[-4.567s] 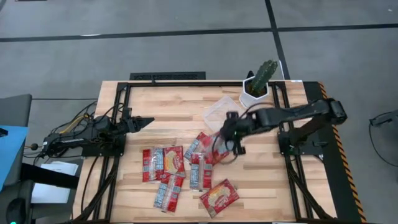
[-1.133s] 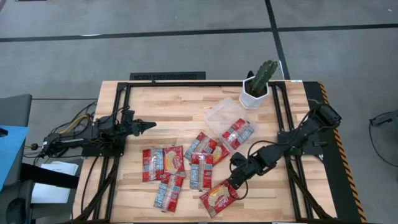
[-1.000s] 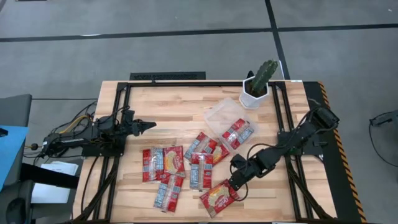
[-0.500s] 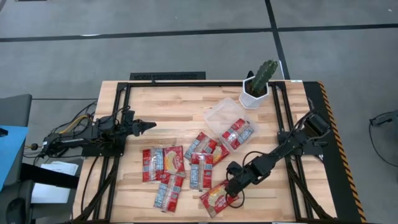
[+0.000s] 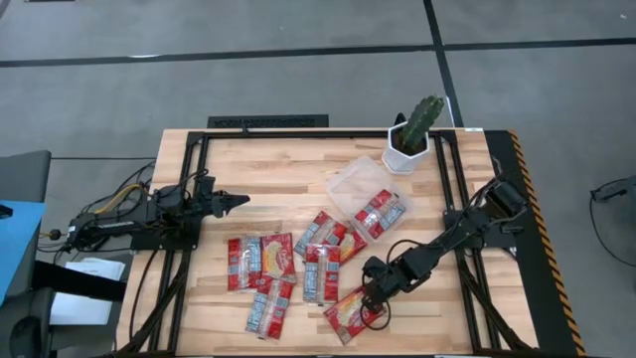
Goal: Sort popcorn bags into baskets
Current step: Put the red popcorn pack into the transparent bin
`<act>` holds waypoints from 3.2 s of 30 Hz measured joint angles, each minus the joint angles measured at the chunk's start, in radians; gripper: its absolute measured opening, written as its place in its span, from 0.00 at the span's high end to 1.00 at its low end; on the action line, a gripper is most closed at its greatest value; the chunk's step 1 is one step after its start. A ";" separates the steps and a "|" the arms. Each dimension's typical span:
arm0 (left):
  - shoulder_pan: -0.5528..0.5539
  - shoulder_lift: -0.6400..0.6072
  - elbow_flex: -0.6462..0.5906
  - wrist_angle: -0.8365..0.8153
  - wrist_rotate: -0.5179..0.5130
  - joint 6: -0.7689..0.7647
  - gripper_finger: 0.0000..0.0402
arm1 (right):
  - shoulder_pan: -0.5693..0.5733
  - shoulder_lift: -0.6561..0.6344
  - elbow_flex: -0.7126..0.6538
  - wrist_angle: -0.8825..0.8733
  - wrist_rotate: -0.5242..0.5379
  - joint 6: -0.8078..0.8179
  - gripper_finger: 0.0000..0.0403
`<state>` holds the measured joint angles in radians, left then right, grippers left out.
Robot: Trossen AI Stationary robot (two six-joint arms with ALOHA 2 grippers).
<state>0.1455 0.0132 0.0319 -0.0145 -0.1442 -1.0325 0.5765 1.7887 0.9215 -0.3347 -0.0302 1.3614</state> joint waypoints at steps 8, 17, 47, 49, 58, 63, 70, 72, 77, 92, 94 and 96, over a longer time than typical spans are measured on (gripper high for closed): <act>0.000 0.000 0.001 -0.001 -0.018 0.000 0.38 | -0.048 -0.037 0.019 -0.088 -0.025 -0.040 0.98; 0.000 0.000 0.001 -0.002 -0.019 0.001 0.38 | -0.109 -0.155 0.018 -0.214 -0.018 -0.095 0.99; 0.000 0.000 0.001 -0.002 -0.020 0.017 0.38 | -0.095 -0.139 0.022 -0.286 -0.028 -0.128 0.17; 0.000 0.000 0.001 -0.002 -0.020 0.018 0.38 | -0.081 -0.099 0.022 -0.287 -0.037 -0.113 0.15; 0.000 0.000 0.001 -0.002 -0.020 0.007 0.38 | -0.075 -0.011 0.030 -0.291 -0.073 -0.087 0.27; 0.000 0.000 0.001 -0.003 -0.021 -0.001 0.38 | -0.088 -0.013 0.027 -0.294 -0.084 -0.101 0.58; 0.000 0.000 0.001 -0.002 -0.024 -0.001 0.38 | -0.096 -0.011 0.041 -0.294 -0.112 -0.136 0.97; 0.000 0.000 0.001 -0.002 -0.024 -0.002 0.38 | -0.095 -0.008 0.062 -0.315 -0.110 -0.137 0.97; 0.000 0.000 0.001 -0.002 -0.024 -0.002 0.38 | -0.106 0.001 0.161 -0.449 -0.107 -0.209 0.99; 0.000 0.000 0.001 -0.002 -0.024 0.000 0.38 | -0.276 -0.004 0.567 -0.791 -0.073 -0.587 0.99; 0.000 0.000 0.001 -0.002 -0.024 0.000 0.38 | -0.320 -0.005 0.615 -0.841 -0.052 -0.649 0.99; 0.000 0.000 0.001 -0.002 -0.024 0.000 0.38 | -0.371 -0.005 0.663 -0.897 -0.031 -0.709 0.99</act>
<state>0.1454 0.0128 0.0326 -0.0167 -0.1680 -1.0326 0.2054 1.7832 1.5844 -1.2313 -0.0612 0.6519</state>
